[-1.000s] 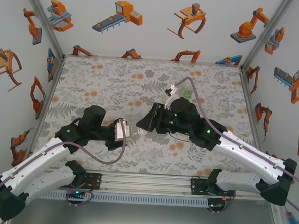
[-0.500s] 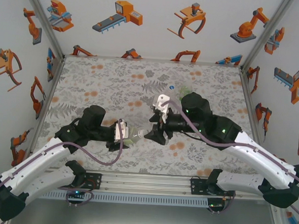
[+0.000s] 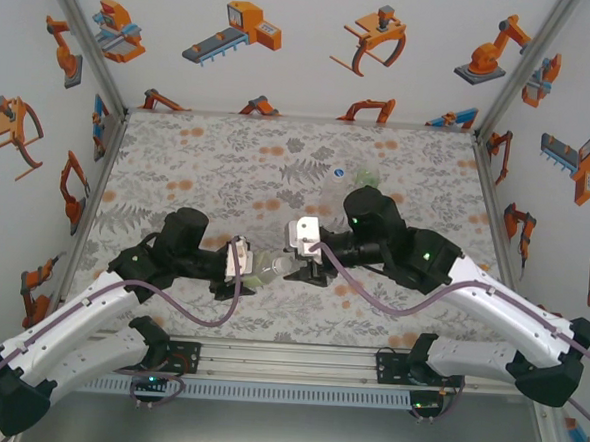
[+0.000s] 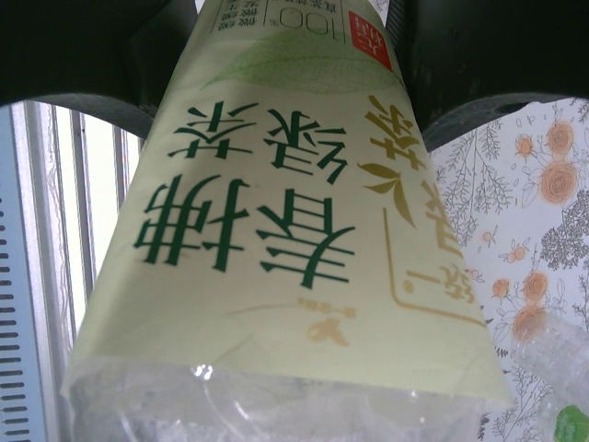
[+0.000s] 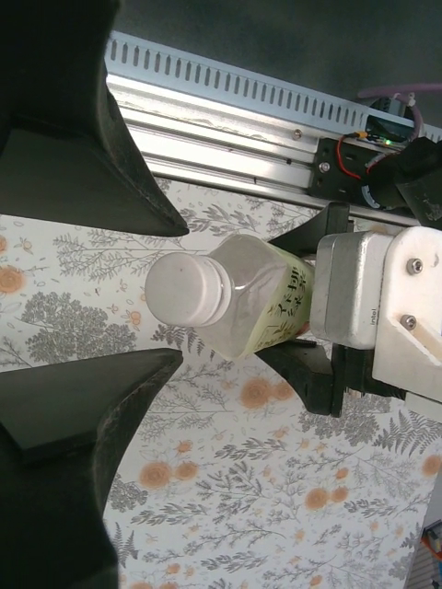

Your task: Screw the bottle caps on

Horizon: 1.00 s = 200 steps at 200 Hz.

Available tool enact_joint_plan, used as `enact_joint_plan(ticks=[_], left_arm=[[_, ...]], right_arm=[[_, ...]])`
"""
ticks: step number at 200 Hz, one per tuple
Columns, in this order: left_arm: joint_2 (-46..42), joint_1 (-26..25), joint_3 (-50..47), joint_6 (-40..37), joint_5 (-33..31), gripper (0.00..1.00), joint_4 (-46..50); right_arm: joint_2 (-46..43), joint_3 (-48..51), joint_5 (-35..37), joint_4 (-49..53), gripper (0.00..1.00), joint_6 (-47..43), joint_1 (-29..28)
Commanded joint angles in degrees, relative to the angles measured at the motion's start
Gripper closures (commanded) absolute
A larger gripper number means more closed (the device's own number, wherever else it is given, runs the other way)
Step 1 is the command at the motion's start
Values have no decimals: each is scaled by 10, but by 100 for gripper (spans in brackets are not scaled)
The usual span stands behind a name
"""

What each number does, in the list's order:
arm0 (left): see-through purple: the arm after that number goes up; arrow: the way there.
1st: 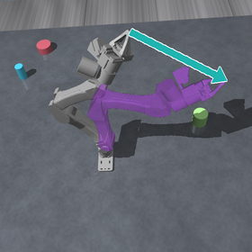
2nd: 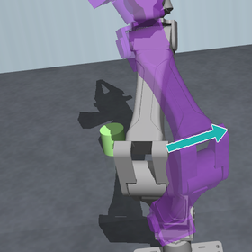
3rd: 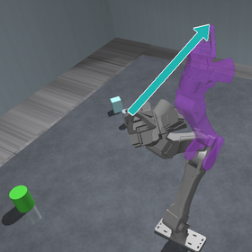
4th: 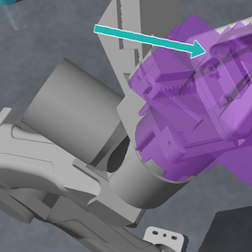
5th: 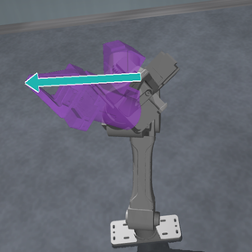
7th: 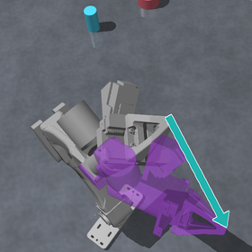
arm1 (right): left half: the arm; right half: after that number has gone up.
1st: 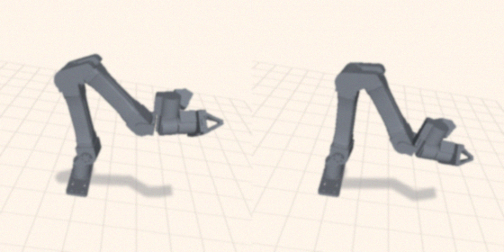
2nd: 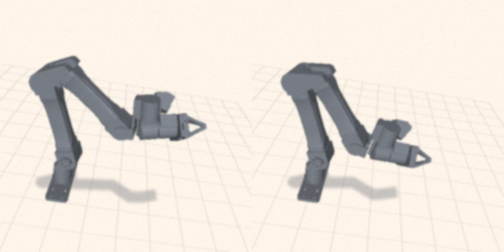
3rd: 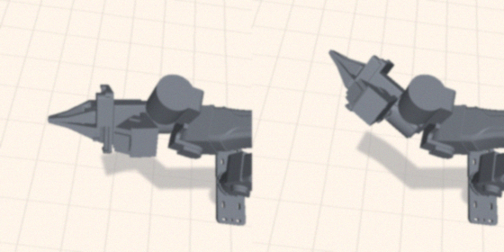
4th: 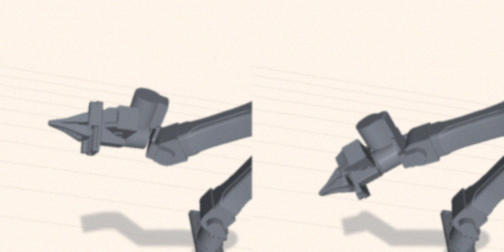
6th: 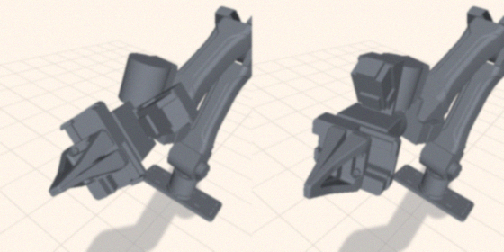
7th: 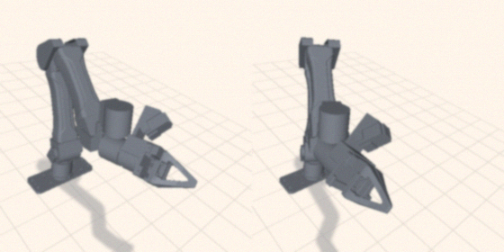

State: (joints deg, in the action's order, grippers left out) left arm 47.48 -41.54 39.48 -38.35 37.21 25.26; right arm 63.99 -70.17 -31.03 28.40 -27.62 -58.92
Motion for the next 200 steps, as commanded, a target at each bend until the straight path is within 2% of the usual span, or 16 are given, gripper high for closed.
enact_joint_plan(ticks=[1, 49, 67, 102, 132, 148, 172, 200], left_arm=[[-2, -1, 19, -9, 21, 100, -8], [-2, 0, 20, -9, 20, 100, -6], [-1, 0, 20, -9, 16, 100, -6], [-4, 0, 20, -8, -9, 100, -5], [-3, -1, 22, -6, -33, 100, -6], [-1, 0, 22, -5, -36, 100, -6], [4, 1, 25, -6, -32, 100, -6], [9, 1, 27, -5, -27, 100, -4]], right_arm=[[3, 4, -19, -24, 54, -18, -1], [6, 5, -18, -17, 66, -13, -2], [4, 10, 5, -27, 73, 32, -5], [-17, 64, 124, -116, 87, 310, -10], [-33, 97, 310, -97, 85, 656, -13], [-35, 119, 339, -92, 85, 830, -12], [-30, 135, 347, -118, 89, 971, -13], [-17, 118, 351, -105, 93, 1035, -12]])
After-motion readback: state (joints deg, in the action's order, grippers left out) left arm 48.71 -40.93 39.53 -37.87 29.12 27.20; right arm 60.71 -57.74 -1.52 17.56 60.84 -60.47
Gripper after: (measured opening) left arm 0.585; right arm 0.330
